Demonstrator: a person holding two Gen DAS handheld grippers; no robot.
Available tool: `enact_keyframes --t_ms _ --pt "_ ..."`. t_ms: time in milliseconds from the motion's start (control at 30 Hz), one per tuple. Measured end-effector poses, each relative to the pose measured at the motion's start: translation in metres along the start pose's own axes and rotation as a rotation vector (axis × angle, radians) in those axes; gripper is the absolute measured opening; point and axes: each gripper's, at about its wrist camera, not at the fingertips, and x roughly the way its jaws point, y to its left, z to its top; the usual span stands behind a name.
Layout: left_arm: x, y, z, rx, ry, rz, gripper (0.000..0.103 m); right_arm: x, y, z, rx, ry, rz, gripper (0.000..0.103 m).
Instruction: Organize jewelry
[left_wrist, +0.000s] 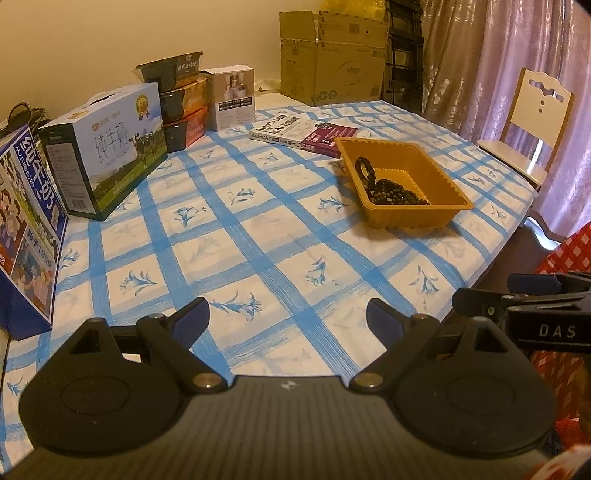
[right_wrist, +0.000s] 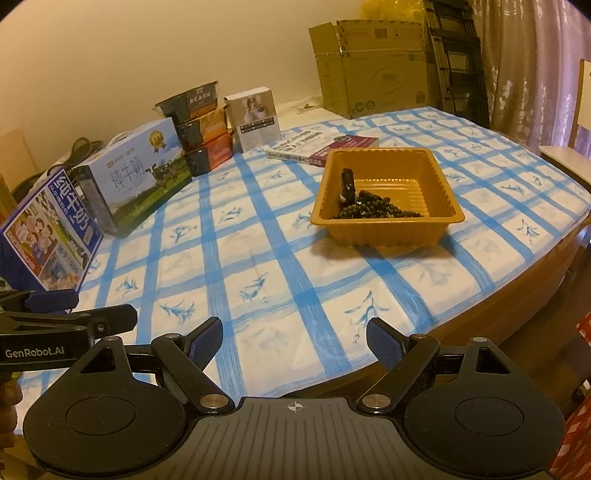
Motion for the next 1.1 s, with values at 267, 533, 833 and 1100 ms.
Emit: enact_keyframes --t_ms 267,533,833,1100 --pt "0.0016 -0.0021 0.0003 0.007 0.002 -0.001 0.091 0.0017 -0.0017 -0.0003 0.005 -0.001 -0.002 0.085" --pt "0.0025 -0.0036 -0.0002 0.009 0.004 -0.004 0.091 0.0022 -0.0029 -0.0004 0.008 -0.001 -0.004 0.085" --pt "0.0036 -0.0041 -0.0001 0.01 0.006 -0.005 0.091 0.0025 -0.004 -0.0005 0.008 -0.002 -0.005 0.085" --pt "0.0038 -0.0047 -0.0001 0.01 0.005 -0.005 0.091 0.0032 -0.0047 -0.0007 0.008 -0.002 -0.006 0.085"
